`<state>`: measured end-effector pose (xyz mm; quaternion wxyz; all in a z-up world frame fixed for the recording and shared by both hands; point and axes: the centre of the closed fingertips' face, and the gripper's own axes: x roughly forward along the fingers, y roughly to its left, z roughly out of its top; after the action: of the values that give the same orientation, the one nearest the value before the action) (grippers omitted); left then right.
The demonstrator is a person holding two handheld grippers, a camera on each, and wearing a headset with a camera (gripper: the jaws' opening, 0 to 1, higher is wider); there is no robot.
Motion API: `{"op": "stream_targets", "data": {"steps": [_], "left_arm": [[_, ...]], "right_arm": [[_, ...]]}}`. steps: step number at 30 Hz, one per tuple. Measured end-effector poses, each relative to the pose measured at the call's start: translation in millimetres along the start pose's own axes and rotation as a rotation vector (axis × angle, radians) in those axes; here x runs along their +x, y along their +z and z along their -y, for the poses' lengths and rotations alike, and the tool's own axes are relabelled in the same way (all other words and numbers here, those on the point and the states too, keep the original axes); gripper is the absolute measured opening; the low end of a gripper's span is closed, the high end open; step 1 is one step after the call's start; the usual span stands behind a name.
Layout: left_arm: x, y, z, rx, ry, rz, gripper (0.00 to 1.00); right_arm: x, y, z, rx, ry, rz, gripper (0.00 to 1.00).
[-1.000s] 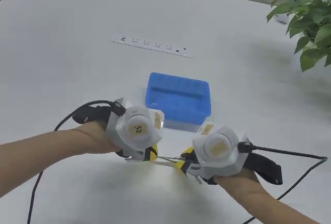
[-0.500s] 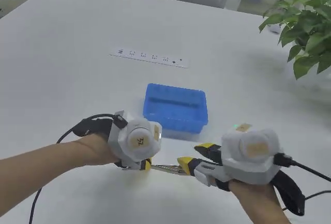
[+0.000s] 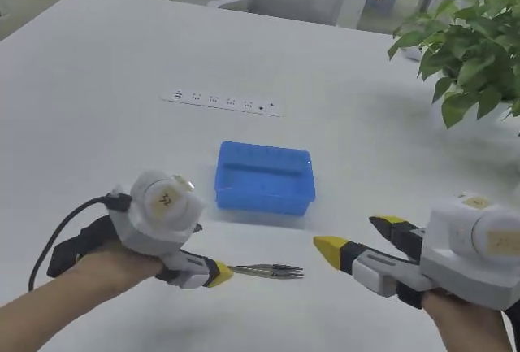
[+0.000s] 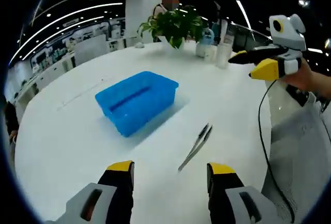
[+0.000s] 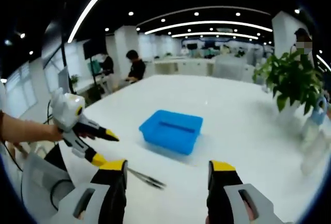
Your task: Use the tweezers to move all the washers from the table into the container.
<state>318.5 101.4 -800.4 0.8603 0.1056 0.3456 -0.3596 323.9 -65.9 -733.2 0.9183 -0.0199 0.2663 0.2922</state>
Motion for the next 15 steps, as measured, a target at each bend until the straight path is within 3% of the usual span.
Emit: {"op": "stream_targets", "data": {"steps": [4, 7, 9, 11, 15], "left_arm": [[-22.1, 2.1, -8.7, -0.052, 0.084, 0.026, 0.80], [-37.0, 2.7, -10.9, -0.097, 0.108, 0.045, 0.91], [-45.3, 3.1, -13.9, -0.135, 0.137, 0.063, 0.98], [-57.9, 4.5, -18.4, -0.158, 0.185, 0.097, 0.99], [-73.6, -1.0, -18.0, -0.208, 0.210, 0.116, 0.99]], "right_arm": [[-2.6, -6.7, 4.0, 0.011, -0.026, 0.018, 0.73], [-3.3, -11.2, 5.9, 0.025, -0.030, 0.022, 0.83], [-6.7, -15.8, 6.7, 0.036, -0.034, 0.017, 0.84], [-10.2, -18.0, 8.2, 0.038, -0.046, 0.019, 0.88], [-19.0, -17.6, 13.8, 0.044, -0.083, 0.049, 0.95]]}}
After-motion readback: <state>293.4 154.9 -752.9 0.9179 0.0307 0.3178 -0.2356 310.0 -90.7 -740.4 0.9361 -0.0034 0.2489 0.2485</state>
